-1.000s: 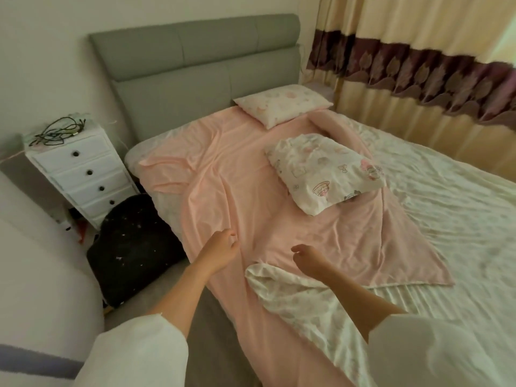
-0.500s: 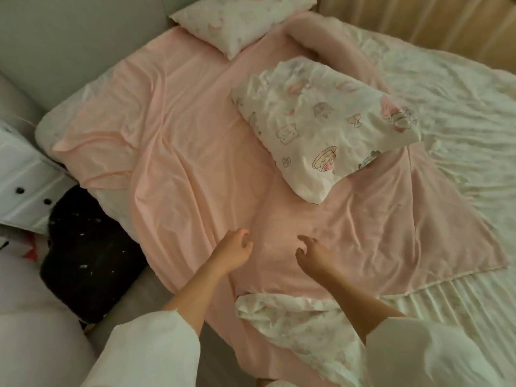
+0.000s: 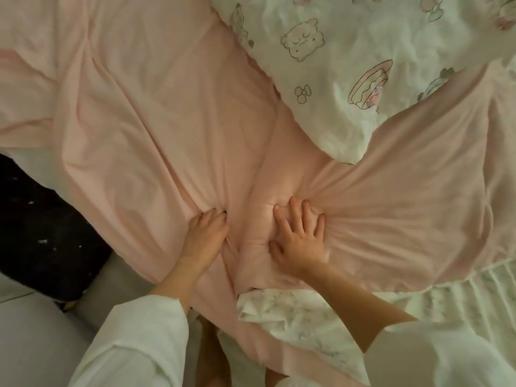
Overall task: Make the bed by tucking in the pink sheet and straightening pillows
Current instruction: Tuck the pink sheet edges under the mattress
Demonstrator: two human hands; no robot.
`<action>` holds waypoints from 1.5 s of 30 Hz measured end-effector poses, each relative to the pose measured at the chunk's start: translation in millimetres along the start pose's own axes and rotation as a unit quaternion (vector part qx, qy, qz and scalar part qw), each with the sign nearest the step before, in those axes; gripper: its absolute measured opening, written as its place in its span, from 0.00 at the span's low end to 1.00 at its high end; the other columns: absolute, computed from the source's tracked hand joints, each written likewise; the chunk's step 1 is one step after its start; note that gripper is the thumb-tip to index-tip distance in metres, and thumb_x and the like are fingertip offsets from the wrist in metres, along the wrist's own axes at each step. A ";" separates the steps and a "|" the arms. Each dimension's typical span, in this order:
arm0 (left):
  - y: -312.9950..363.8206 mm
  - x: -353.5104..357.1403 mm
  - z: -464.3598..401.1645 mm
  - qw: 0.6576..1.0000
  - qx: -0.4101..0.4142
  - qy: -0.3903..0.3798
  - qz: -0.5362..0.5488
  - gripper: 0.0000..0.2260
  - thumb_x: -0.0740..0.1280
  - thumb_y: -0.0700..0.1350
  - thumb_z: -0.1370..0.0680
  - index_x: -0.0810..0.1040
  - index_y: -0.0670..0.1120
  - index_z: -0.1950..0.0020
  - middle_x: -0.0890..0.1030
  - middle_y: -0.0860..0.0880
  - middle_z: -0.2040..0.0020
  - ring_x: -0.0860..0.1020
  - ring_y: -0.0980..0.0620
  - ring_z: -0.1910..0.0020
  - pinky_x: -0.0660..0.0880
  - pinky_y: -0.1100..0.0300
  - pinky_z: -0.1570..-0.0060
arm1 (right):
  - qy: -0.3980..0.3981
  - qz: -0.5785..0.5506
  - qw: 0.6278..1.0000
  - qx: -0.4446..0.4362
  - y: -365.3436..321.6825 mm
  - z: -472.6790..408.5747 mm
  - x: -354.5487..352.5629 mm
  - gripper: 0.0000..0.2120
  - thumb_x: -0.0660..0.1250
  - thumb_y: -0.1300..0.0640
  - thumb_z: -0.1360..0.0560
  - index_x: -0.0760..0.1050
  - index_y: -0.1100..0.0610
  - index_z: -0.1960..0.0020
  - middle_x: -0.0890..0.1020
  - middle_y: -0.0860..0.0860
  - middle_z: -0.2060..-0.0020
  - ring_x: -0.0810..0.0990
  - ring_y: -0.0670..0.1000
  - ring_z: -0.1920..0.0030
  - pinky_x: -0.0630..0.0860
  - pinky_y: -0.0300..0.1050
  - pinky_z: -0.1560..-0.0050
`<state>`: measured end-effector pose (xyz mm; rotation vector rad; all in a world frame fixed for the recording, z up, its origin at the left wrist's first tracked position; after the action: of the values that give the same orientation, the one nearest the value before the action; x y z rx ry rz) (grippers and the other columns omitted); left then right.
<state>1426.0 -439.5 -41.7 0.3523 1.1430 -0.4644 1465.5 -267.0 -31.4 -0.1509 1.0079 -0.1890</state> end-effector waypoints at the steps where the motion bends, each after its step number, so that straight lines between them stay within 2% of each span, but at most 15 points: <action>1: -1.8 -0.7 0.6 0.999 0.020 0.036 -0.003 0.15 0.57 0.42 0.32 0.82 0.43 0.57 0.83 0.44 0.53 0.79 0.45 0.49 0.78 0.52 0.54 | 0.004 -0.002 1.000 0.009 -0.2 0.4 -1.1 0.36 0.46 0.40 0.30 0.42 0.45 0.24 0.38 0.53 0.24 0.36 0.60 0.25 0.38 0.67 0.29; 4: -3.7 -12.7 16.8 0.991 0.066 0.109 0.042 0.12 0.66 0.29 0.39 0.76 0.37 0.58 0.81 0.40 0.64 0.81 0.43 0.64 0.79 0.48 0.53 | 0.016 -0.034 0.998 0.045 -8.5 3.2 -7.1 0.34 0.54 0.44 0.28 0.47 0.47 0.25 0.40 0.53 0.24 0.37 0.60 0.24 0.37 0.67 0.29; 6: -2.1 -24.2 22.6 0.984 0.085 0.136 0.072 0.17 0.69 0.25 0.45 0.73 0.39 0.60 0.76 0.42 0.72 0.76 0.44 0.74 0.78 0.54 0.67 | 0.041 -0.069 0.994 0.072 -20.8 4.8 -16.1 0.31 0.57 0.50 0.27 0.52 0.51 0.26 0.42 0.55 0.23 0.37 0.61 0.24 0.37 0.68 0.29; 11: -3.9 -45.5 9.5 0.978 0.125 0.160 0.047 0.13 0.58 0.35 0.36 0.68 0.43 0.53 0.73 0.46 0.76 0.72 0.47 0.80 0.66 0.63 0.80 | 0.100 -0.137 0.979 0.109 -45.3 12.7 -27.2 0.32 0.55 0.64 0.29 0.53 0.56 0.26 0.44 0.58 0.24 0.38 0.60 0.24 0.35 0.63 0.27; 16: -21.9 -15.4 23.0 0.988 0.097 0.100 0.058 0.18 0.75 0.31 0.46 0.76 0.42 0.61 0.74 0.47 0.77 0.71 0.48 0.83 0.58 0.66 0.83 | 0.121 -0.092 0.984 0.087 -51.9 22.3 -24.8 0.36 0.53 0.67 0.30 0.50 0.55 0.24 0.45 0.61 0.24 0.39 0.62 0.24 0.36 0.63 0.27; 22: -51.5 26.5 43.7 0.994 0.074 0.054 0.057 0.13 0.66 0.43 0.28 0.77 0.49 0.43 0.81 0.49 0.52 0.80 0.48 0.55 0.74 0.56 0.57 | 0.105 -0.033 0.990 0.088 -61.9 17.8 -16.9 0.36 0.55 0.69 0.32 0.55 0.58 0.25 0.48 0.64 0.25 0.42 0.68 0.25 0.39 0.68 0.28; 25: -82.5 35.4 85.0 0.995 0.038 0.086 0.044 0.21 0.56 0.49 0.26 0.71 0.48 0.35 0.76 0.45 0.40 0.72 0.45 0.42 0.73 0.48 0.45 | 0.128 0.034 0.991 -0.024 -104.1 18.6 -10.5 0.30 0.61 0.64 0.36 0.71 0.58 0.33 0.67 0.63 0.30 0.60 0.68 0.28 0.48 0.72 0.31; 28: -118.9 32.4 103.0 0.976 -0.140 0.106 0.125 0.21 0.61 0.46 0.24 0.66 0.45 0.31 0.68 0.41 0.33 0.66 0.40 0.35 0.69 0.42 0.39 | 0.080 0.018 0.985 -0.153 -156.7 26.2 15.2 0.24 0.62 0.61 0.32 0.74 0.57 0.36 0.75 0.58 0.36 0.71 0.61 0.33 0.60 0.65 0.31; 30: -155.1 46.3 116.5 0.858 -0.381 0.120 0.324 0.31 0.68 0.47 0.25 0.59 0.44 0.26 0.61 0.40 0.28 0.62 0.39 0.31 0.66 0.43 0.35 | -0.004 -0.022 0.989 -0.146 -177.8 25.7 38.4 0.24 0.60 0.57 0.26 0.66 0.58 0.30 0.69 0.57 0.31 0.65 0.60 0.29 0.61 0.60 0.29; 31: -165.9 60.7 124.0 0.735 -0.483 0.117 0.460 0.36 0.70 0.49 0.27 0.55 0.45 0.25 0.60 0.42 0.26 0.62 0.41 0.30 0.65 0.45 0.33 | -0.054 -0.023 0.991 -0.119 -182.5 23.9 52.7 0.27 0.60 0.53 0.24 0.59 0.57 0.27 0.62 0.57 0.28 0.58 0.60 0.27 0.58 0.59 0.28; 33: -168.0 87.1 125.8 0.520 -0.559 0.104 0.638 0.38 0.72 0.52 0.28 0.56 0.44 0.25 0.65 0.44 0.28 0.67 0.43 0.32 0.67 0.48 0.33 | -0.094 0.015 0.992 -0.079 -187.9 18.7 71.6 0.36 0.62 0.45 0.25 0.47 0.54 0.24 0.54 0.57 0.26 0.52 0.61 0.26 0.53 0.60 0.27; 34: -167.4 93.2 122.0 0.482 -0.561 0.091 0.667 0.35 0.71 0.51 0.28 0.60 0.42 0.26 0.69 0.44 0.30 0.71 0.42 0.35 0.69 0.49 0.35 | -0.094 0.041 0.992 -0.071 -190.1 15.1 75.9 0.40 0.63 0.43 0.26 0.43 0.53 0.24 0.52 0.57 0.26 0.52 0.62 0.27 0.53 0.61 0.28; 37: -173.5 97.6 119.7 0.509 -0.554 0.099 0.651 0.22 0.65 0.46 0.24 0.68 0.41 0.31 0.74 0.42 0.36 0.74 0.41 0.40 0.72 0.49 0.38 | -0.061 0.079 0.993 -0.055 -196.2 3.1 79.3 0.41 0.64 0.45 0.27 0.42 0.50 0.24 0.55 0.56 0.29 0.57 0.61 0.31 0.58 0.60 0.32; 42: -184.7 119.2 152.7 0.365 -0.599 0.149 0.697 0.16 0.57 0.45 0.19 0.67 0.42 0.32 0.74 0.44 0.39 0.73 0.47 0.45 0.72 0.54 0.43 | -0.011 0.086 0.994 -0.062 -215.1 -11.6 68.9 0.20 0.58 0.53 0.22 0.63 0.58 0.32 0.71 0.57 0.39 0.69 0.59 0.40 0.66 0.52 0.42; 45: -190.3 119.9 164.2 0.376 -0.562 0.117 0.727 0.22 0.58 0.54 0.20 0.65 0.43 0.31 0.74 0.46 0.40 0.73 0.49 0.47 0.72 0.56 0.46 | -0.036 0.072 0.993 -0.085 -235.2 -14.7 75.8 0.14 0.55 0.55 0.20 0.67 0.57 0.37 0.74 0.54 0.41 0.70 0.58 0.41 0.65 0.50 0.42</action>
<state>1495.7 -703.4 -96.8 0.0593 0.7198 1.9939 1471.8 -513.6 -51.6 -0.2377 0.9585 0.0351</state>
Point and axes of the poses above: each hand's wrist, its own z-axis away from the middle knuckle, its own x-axis out of the palm, y = z × x, the point moved 7 cm from there along -z, towards the middle knuckle
